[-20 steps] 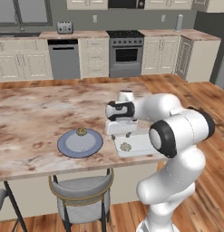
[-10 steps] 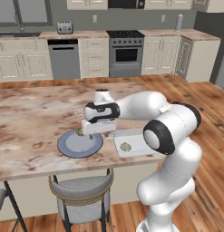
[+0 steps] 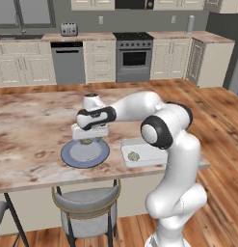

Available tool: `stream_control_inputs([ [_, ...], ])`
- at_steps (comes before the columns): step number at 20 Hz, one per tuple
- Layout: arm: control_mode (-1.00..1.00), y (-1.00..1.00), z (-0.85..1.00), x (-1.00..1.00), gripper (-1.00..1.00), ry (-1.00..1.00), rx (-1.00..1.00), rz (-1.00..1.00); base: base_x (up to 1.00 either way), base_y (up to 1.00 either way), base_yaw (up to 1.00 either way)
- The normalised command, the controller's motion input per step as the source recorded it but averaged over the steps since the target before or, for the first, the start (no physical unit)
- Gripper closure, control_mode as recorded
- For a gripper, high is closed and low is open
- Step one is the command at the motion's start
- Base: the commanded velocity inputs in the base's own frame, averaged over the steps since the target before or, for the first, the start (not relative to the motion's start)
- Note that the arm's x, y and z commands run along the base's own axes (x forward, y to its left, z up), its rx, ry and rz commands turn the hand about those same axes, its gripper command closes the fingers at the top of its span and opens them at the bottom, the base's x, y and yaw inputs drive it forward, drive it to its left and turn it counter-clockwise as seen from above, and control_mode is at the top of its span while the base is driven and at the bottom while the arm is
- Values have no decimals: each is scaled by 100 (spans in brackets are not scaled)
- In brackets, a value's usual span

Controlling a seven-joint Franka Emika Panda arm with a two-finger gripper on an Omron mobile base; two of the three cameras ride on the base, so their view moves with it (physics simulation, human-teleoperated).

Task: Place two dumplings into each of the tupperware containers and then place the containers in the fridge.

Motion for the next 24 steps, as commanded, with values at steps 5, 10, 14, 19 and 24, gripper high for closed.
stream_control_inputs([
  [5, -100, 25, -45, 58, -100, 0, 0, -5, 0, 0, 0],
  [10, -100, -2, -18, 43, -100, -2, 0, -6, 0, 0, 0],
  [14, -100, -10, -7, 6, -100, -1, 0, -1, 0, 0, 0],
  [19, -100, -31, -28, 0, -100, 0, 0, 0, 0, 0, 0],
  [24, -100, -10, -34, 0, -100, 0, 0, 0, 0, 0, 0],
])
